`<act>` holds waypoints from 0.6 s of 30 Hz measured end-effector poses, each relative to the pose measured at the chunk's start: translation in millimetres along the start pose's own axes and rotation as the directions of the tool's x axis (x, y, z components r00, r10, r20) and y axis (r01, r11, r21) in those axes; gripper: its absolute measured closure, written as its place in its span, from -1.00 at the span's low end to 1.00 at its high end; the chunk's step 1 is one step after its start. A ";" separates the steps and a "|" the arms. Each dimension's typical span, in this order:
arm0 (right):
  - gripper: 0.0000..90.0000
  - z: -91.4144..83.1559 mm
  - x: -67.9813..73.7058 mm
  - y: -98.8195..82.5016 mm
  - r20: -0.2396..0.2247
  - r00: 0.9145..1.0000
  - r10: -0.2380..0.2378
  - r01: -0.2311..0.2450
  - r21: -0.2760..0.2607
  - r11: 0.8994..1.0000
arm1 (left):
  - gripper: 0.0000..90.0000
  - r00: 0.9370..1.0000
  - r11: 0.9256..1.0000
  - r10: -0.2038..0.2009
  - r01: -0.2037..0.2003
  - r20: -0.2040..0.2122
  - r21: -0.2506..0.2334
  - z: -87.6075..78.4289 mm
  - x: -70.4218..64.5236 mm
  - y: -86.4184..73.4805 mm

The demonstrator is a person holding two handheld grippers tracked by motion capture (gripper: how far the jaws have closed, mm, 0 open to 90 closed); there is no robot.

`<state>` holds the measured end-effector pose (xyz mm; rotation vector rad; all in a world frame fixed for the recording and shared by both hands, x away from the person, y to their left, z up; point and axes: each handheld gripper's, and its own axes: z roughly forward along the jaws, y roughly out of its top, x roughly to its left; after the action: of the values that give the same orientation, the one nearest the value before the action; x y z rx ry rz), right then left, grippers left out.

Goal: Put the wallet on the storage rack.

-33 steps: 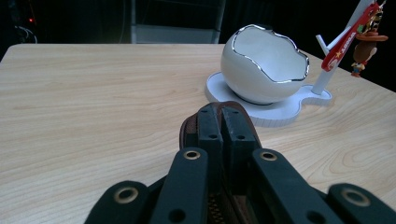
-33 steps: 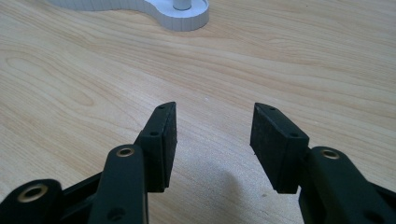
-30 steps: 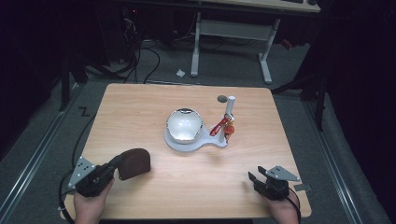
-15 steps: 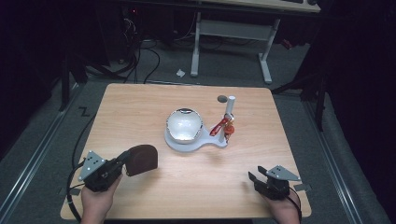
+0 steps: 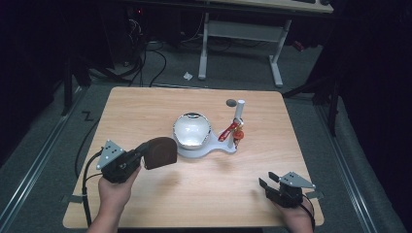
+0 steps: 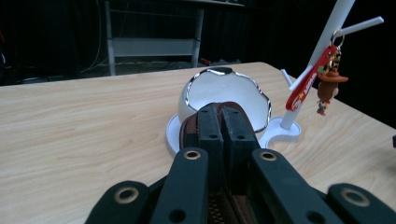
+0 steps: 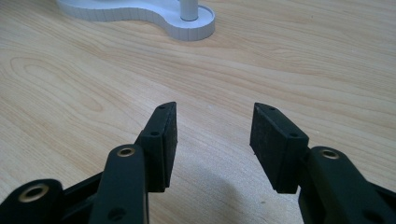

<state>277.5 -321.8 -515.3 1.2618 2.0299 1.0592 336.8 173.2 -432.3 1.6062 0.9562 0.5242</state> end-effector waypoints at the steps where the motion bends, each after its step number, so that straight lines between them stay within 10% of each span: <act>1: 0.15 -0.1 0.2 0.1 -0.001 1.000 0.000 0.000 -0.001 1.000 | 0.95 1.000 1.000 -0.004 0.004 0.001 0.003 3.2 0.1 2.5; 18: 0.15 -0.7 0.6 0.9 -0.013 1.000 -0.003 0.003 -0.008 1.000 | 0.96 1.000 1.000 0.014 -0.013 -0.021 0.026 50.5 0.3 41.2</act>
<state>277.2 -321.2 -514.1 1.2509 2.0343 1.0753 388.1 142.3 -406.3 1.6341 0.9717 0.5407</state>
